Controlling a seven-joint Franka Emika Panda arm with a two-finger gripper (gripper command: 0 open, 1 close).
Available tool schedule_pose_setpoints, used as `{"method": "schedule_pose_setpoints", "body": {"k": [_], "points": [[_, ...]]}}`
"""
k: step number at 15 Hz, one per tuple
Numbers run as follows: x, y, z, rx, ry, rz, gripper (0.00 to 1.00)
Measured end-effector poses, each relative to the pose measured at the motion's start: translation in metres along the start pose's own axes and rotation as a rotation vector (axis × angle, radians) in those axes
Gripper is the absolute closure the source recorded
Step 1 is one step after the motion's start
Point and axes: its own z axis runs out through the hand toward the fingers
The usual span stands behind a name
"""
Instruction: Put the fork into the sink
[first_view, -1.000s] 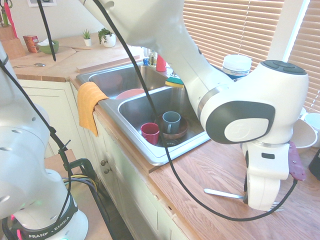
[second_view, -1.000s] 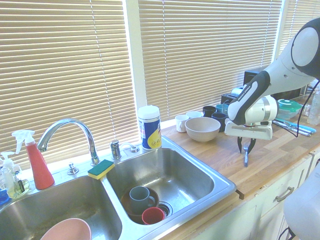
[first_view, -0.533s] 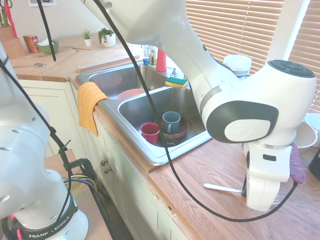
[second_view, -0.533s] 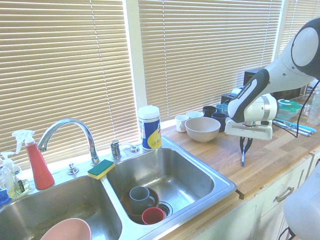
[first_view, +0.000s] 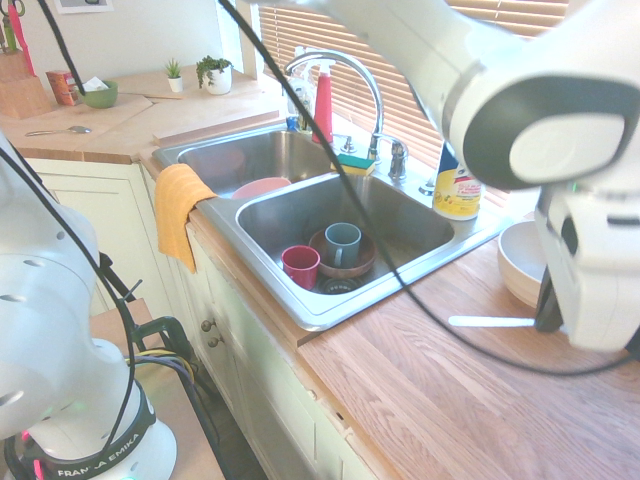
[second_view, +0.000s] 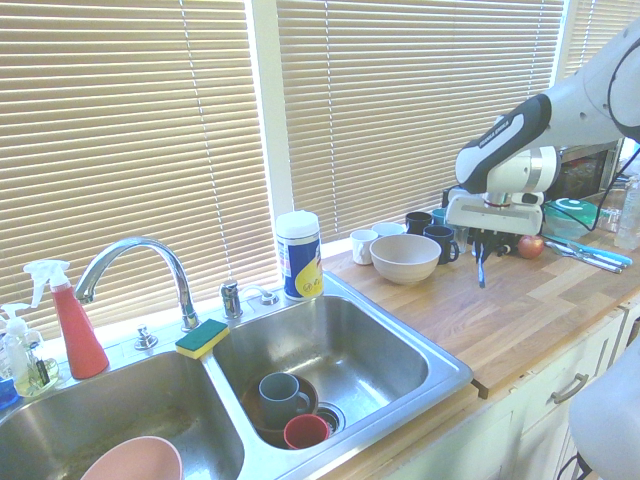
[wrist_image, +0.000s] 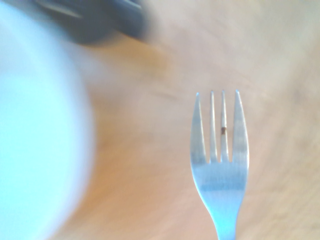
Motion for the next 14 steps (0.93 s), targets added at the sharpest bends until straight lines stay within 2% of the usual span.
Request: {"method": "schedule_pose_setpoints", "body": {"k": [3, 6, 8, 11, 14], "points": [[-0.111, -0.044, -0.009, 0.016, -0.019, -0.221, 1.0], [-0.23, -0.069, 0.026, 0.032, -0.039, -0.443, 1.0], [-0.282, -0.076, 0.057, 0.051, -0.052, -0.569, 1.0], [-0.326, -0.076, 0.115, 0.052, -0.066, -0.667, 1.0], [-0.354, -0.069, 0.169, 0.033, -0.066, -0.669, 1.0]]}}
